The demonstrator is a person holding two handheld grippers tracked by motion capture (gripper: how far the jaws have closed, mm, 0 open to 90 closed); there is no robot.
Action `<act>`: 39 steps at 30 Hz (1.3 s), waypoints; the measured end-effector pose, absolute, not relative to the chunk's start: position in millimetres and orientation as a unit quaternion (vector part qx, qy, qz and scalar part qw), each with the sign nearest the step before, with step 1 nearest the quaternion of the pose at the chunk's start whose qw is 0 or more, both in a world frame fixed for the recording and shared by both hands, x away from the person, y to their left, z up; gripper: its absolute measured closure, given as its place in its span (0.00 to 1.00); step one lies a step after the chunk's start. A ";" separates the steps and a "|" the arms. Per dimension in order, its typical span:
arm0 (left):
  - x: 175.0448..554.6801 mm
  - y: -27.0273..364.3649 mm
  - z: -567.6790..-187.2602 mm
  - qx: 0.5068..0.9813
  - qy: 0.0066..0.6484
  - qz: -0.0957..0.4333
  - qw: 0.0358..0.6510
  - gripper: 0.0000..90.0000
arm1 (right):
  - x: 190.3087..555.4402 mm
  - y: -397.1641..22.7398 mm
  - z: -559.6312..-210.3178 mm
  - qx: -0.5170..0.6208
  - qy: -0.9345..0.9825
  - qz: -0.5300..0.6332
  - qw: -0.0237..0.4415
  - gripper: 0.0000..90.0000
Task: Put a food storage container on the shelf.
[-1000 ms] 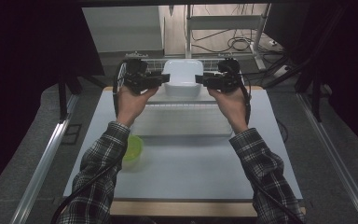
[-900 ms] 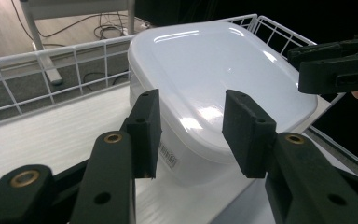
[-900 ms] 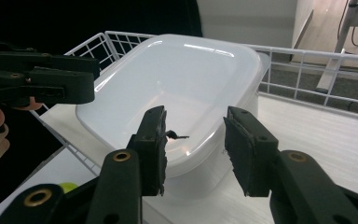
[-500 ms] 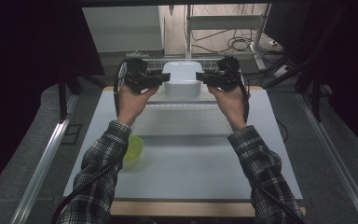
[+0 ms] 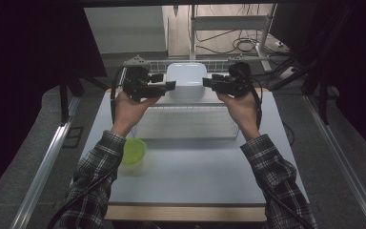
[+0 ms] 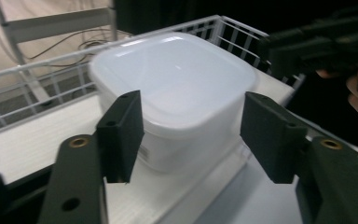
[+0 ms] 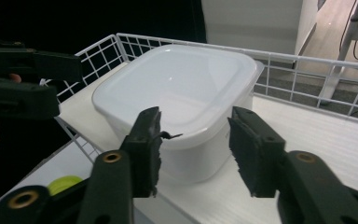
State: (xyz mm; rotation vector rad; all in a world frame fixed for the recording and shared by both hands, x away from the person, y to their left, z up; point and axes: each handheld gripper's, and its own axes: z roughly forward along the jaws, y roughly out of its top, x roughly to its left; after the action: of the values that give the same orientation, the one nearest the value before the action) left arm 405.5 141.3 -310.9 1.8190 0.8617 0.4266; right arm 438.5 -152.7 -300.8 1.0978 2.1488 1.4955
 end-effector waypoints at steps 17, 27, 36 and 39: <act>352.3 155.9 -349.1 0.772 0.333 0.160 0.517 0.18 | 402.7 -161.1 -336.2 0.348 0.768 0.518 0.145 0.33; 324.4 162.4 -384.1 0.780 0.333 0.153 0.506 0.10 | 377.5 -164.0 -364.3 0.333 0.779 0.508 0.154 0.23; 305.5 161.6 -414.4 0.780 0.341 0.169 0.496 0.06 | 360.9 -168.3 -392.0 0.321 0.792 0.496 0.153 0.13; 300.6 160.1 -423.5 0.782 0.342 0.174 0.492 0.04 | 357.4 -170.3 -403.1 0.321 0.794 0.494 0.149 0.10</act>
State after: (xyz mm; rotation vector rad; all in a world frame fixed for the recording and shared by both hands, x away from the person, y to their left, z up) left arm 300.6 160.1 -423.5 1.8968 0.8302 0.4211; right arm 357.4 -170.3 -403.1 0.9216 2.2834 1.4207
